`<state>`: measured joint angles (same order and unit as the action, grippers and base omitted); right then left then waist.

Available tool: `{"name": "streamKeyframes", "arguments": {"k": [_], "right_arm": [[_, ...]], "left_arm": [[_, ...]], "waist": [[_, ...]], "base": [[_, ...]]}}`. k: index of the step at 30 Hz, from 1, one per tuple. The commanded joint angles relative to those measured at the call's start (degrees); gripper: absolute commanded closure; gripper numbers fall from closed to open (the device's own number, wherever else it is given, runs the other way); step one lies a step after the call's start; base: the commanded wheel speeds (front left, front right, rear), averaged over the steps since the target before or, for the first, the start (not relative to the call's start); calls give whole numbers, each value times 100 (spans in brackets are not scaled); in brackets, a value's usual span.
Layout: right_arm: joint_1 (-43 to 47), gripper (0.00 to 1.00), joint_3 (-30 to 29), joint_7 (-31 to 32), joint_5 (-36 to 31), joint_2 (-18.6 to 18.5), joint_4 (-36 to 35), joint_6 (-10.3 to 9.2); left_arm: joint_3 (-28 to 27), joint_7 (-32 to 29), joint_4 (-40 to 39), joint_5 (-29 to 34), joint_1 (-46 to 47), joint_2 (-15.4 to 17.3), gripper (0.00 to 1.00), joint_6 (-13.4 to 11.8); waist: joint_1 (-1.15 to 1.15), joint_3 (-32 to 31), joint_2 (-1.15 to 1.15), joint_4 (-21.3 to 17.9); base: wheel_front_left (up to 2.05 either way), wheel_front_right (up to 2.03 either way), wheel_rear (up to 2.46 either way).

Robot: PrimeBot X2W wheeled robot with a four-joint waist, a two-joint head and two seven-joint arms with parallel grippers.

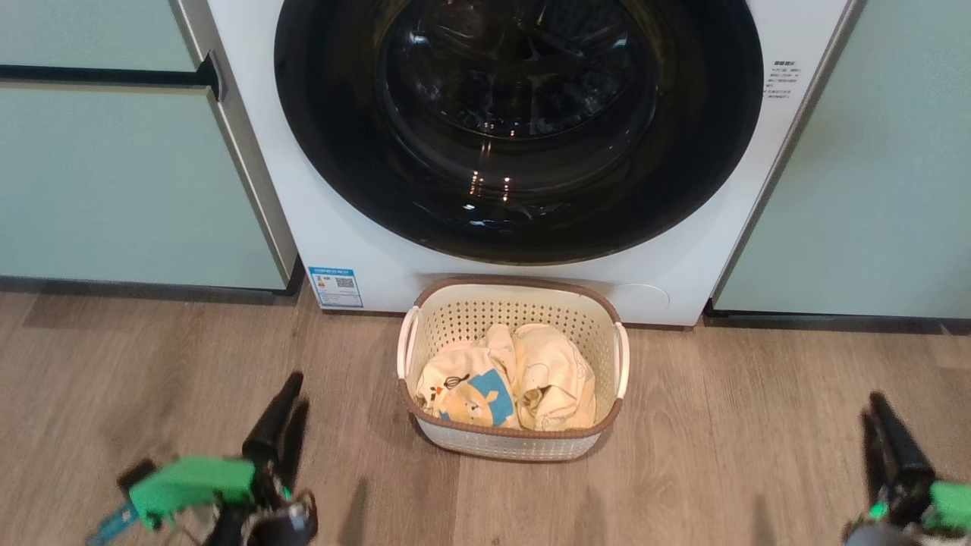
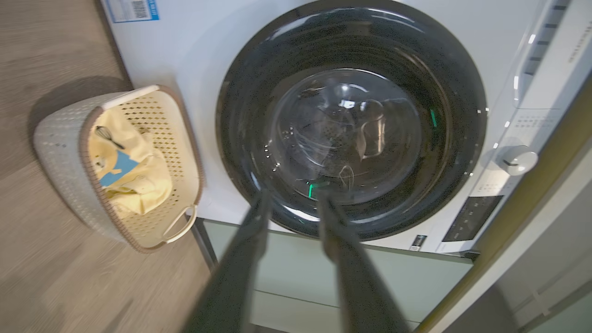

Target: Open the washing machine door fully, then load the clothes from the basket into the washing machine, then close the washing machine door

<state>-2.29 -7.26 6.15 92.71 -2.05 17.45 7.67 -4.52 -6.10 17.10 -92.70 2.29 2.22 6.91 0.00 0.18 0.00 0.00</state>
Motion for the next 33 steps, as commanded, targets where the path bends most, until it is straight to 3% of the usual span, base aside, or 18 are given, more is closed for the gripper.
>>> {"name": "streamKeyframes", "arguments": {"k": [1, 33], "right_arm": [[7, 0, 1, -1, -1, 4, 15, 0], [-139, 0, 320, -458, -497, -203, -10, -5]], "left_arm": [[1, 1, 12, 0, -7, -2, 0, -1], [294, 432, -208, 357, 157, 127, 0, 10]], "waist": [[0, 0, 0, 0], [0, 0, 0, 1]], "base": [[0, 0, 0], [0, 0, 0]]}}
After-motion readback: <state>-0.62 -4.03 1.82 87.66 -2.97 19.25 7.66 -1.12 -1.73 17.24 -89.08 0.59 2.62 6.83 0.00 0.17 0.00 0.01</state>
